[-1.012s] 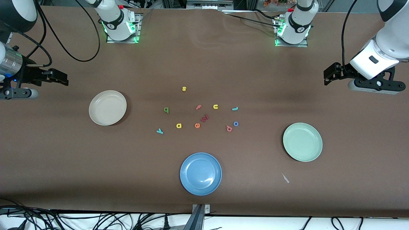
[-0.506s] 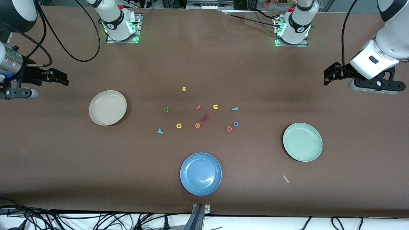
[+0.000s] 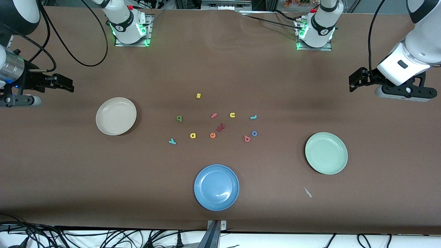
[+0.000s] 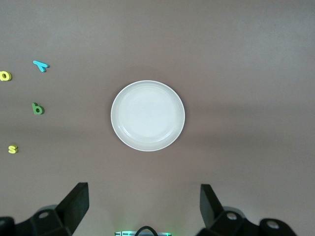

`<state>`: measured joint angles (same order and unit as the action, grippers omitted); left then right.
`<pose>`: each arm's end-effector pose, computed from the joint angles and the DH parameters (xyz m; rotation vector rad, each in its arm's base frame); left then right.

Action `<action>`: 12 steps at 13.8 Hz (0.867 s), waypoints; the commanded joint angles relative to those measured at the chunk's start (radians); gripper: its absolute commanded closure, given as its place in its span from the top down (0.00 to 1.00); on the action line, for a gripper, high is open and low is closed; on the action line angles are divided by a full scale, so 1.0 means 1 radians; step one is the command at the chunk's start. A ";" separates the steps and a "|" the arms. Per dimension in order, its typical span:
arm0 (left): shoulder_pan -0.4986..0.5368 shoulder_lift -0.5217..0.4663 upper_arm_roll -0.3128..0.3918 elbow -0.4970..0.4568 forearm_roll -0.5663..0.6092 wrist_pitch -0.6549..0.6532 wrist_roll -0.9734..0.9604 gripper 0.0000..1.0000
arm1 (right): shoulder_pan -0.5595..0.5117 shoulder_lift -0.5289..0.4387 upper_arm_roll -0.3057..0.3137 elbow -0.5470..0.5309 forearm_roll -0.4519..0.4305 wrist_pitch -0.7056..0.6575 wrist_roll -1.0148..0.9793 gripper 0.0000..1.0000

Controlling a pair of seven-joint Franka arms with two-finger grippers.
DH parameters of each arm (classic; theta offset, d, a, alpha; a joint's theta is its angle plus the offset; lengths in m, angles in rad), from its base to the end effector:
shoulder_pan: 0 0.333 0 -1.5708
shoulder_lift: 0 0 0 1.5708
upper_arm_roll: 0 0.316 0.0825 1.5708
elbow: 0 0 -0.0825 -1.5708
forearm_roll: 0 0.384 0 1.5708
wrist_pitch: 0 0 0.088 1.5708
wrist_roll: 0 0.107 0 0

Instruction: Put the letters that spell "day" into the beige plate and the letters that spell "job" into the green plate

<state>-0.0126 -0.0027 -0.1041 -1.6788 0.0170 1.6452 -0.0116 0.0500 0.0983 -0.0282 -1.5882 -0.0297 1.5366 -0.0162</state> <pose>0.5533 -0.0632 0.5812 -3.1176 0.1664 0.0464 0.5750 0.0100 0.5581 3.0994 0.0607 -0.2326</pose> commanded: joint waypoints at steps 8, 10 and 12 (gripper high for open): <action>0.002 -0.013 -0.002 0.007 -0.006 -0.050 0.005 1.00 | -0.007 -0.008 0.001 -0.006 0.019 -0.009 -0.004 1.00; 0.002 -0.013 -0.002 0.007 -0.006 -0.050 0.005 1.00 | -0.007 -0.008 0.001 -0.006 0.019 -0.009 -0.004 1.00; 0.002 -0.011 -0.002 0.007 -0.006 -0.050 0.005 1.00 | -0.007 -0.008 0.001 -0.006 0.019 -0.009 -0.004 1.00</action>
<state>-0.0126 -0.0045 -0.1041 -1.6782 0.0170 1.6109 -0.0116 0.0500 0.0983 -0.0282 -1.5883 -0.0297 1.5361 -0.0162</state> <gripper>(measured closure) 0.000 0.000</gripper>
